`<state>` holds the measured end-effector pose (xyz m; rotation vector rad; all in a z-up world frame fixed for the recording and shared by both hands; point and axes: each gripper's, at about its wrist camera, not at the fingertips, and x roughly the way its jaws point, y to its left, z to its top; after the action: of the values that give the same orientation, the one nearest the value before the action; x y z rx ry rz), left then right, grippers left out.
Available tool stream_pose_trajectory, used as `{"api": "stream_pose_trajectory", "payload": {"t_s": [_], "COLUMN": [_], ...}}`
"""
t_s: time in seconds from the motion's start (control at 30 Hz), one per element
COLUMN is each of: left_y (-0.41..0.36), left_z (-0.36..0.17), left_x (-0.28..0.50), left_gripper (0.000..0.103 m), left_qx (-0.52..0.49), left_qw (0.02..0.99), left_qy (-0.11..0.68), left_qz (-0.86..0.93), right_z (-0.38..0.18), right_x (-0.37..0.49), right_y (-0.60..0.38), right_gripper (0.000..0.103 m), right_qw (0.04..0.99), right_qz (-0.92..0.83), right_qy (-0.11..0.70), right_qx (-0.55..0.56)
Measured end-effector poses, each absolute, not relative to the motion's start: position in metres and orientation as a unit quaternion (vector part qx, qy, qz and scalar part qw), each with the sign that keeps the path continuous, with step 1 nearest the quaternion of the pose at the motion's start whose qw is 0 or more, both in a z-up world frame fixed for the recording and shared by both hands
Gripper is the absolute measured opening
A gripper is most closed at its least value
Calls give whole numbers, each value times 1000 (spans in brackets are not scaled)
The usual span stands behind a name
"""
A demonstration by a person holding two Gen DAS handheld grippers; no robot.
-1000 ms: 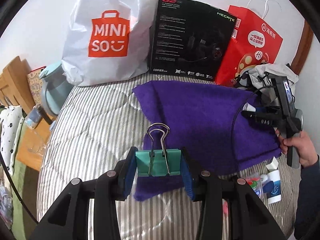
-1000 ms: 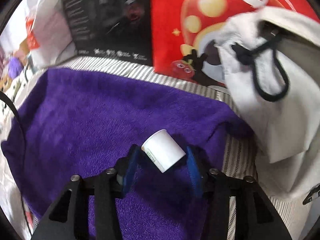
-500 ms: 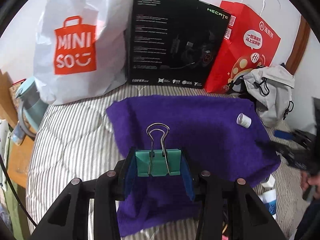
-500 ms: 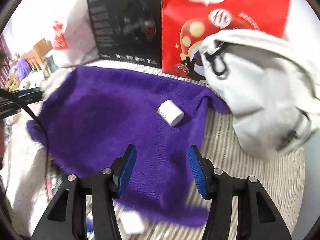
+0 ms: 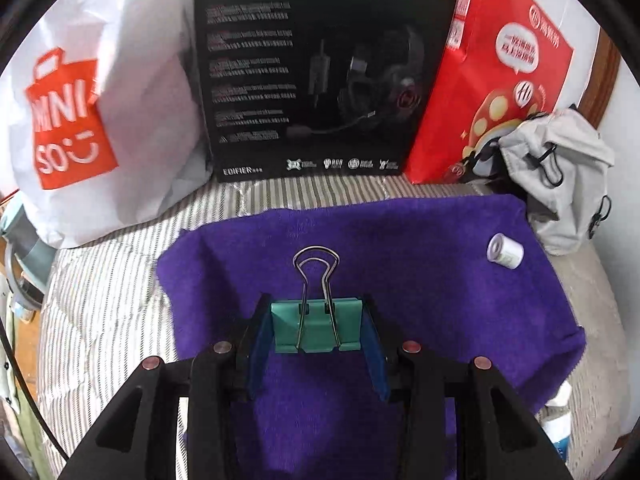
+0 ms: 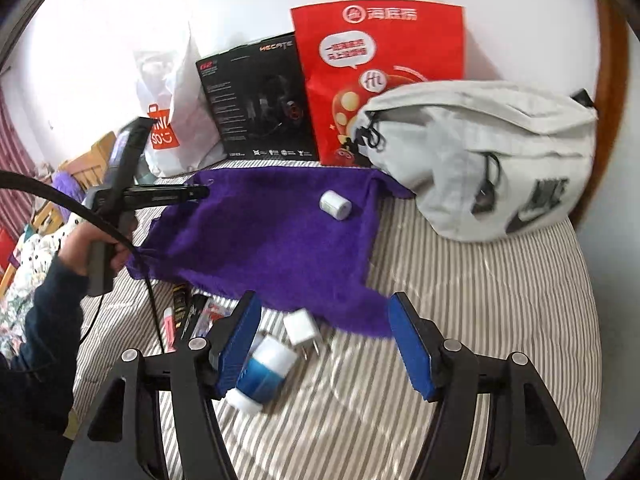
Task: Organize rigid objects
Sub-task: 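Lower the green clip onto the purple towel and open the left gripper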
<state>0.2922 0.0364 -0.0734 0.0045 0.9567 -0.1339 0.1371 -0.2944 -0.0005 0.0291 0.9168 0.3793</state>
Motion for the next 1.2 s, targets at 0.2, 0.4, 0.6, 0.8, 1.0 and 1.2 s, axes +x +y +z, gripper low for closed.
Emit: {"api": "stream_pose_trajectory", "payload": {"t_s": [0.2,0.4,0.6,0.8,1.0,1.2], "left_y": [33,28,29,24,20,12], "left_z": [-94,-109,-110,-110,-88,-61], "left_x": [307,312,311,299,256,190], "left_gripper": [39,40,68,77,77,77], "left_qx": [15,32,37,52,53,45], "left_qw": [875,866,863,854,865,876], "left_qy": [481,498,504,517,498,479], "left_qz": [-52,-38,-13,-19,-17,-33], "right_z": [-6,-4,-1,3,4,-2], "right_x": [114,109,98,84,73,62], "right_y": [-306,-314,-313,-311,-309,-314], "right_gripper": [66,66,66,66,66,66], "right_qw": [877,879,879,880,881,879], "right_qz": [181,183,188,192,197,180], "right_qy": [444,438,436,431,427,435], "right_qx": [32,54,52,53,55,73]}}
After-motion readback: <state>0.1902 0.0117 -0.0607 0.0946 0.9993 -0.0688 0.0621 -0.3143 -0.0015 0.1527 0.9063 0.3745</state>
